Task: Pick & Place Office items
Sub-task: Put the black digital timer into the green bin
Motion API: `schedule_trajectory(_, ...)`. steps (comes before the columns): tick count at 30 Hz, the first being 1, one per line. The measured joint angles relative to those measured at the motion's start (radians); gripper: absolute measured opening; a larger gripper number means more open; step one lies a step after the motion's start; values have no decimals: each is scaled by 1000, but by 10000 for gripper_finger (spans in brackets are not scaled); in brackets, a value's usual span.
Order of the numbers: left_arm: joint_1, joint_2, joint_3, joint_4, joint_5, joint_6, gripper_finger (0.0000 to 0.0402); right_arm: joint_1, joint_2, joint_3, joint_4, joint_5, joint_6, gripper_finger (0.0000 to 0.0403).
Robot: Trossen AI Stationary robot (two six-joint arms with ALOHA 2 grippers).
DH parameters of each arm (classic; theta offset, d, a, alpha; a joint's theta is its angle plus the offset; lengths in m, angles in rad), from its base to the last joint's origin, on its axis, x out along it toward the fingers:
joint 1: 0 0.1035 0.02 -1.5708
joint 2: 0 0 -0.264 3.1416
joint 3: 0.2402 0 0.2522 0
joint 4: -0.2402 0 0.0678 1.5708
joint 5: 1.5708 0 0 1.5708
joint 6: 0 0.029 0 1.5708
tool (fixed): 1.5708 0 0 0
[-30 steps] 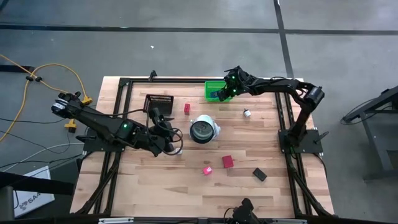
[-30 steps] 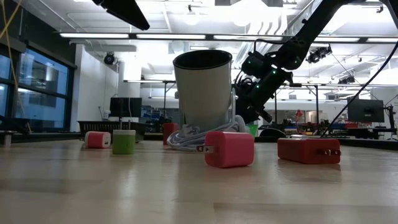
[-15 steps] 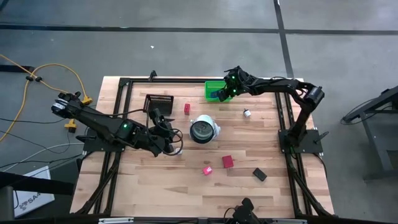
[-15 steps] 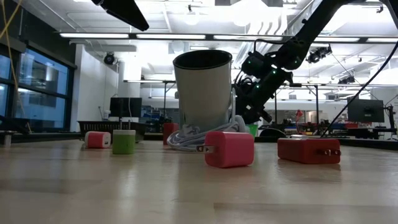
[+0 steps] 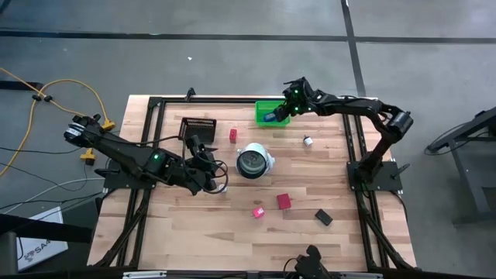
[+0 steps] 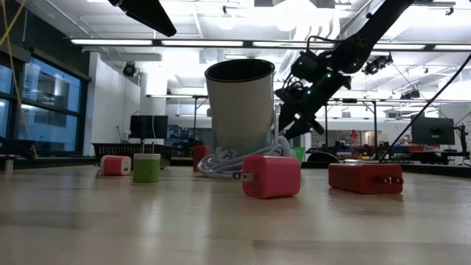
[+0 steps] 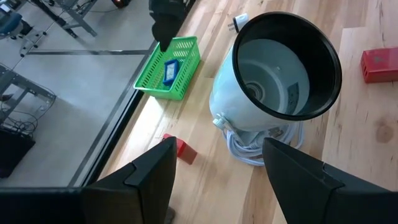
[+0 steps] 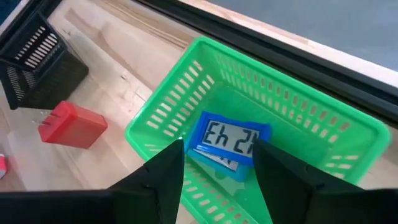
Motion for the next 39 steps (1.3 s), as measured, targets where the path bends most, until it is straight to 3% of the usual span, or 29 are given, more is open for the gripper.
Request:
schedule_trajectory(25,0,0,0,0,3,25,227,-2,-20,0,-18,-35,-31,176)
schedule_trajectory(39,-52,0,0,-1,3,31,227,-1,-167,0,-65,-41,-110,176)
